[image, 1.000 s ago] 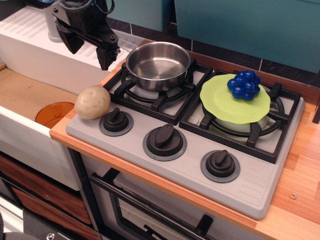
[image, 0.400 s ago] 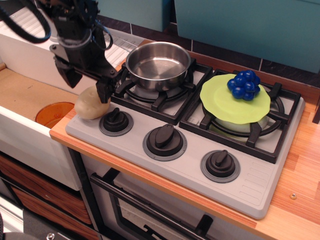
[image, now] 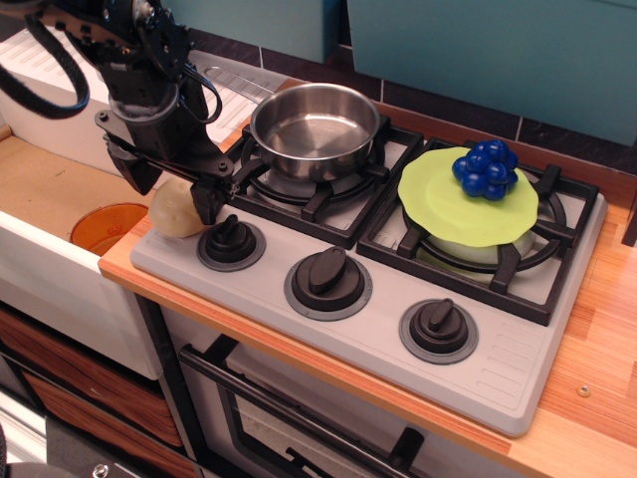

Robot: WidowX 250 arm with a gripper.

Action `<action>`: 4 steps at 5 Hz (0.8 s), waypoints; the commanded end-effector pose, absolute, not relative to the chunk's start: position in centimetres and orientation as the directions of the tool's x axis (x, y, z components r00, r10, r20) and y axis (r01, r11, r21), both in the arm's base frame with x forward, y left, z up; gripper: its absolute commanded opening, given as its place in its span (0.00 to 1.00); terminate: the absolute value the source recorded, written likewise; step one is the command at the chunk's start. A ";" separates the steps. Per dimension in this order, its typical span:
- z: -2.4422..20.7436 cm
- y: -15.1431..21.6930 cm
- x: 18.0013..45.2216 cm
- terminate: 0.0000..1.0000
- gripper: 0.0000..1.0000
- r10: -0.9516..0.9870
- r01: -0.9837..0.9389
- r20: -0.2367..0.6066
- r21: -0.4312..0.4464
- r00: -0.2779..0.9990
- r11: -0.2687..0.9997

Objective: Put blueberry on plate and potato in pot or pan on stove

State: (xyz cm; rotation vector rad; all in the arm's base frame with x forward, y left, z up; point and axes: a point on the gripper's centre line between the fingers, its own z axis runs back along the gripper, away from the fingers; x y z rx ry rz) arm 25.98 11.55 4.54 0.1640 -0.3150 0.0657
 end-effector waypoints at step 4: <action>2.0 12.6 26.8 0.00 1.00 0.030 -0.084 0.368 0.130 0.930 0.988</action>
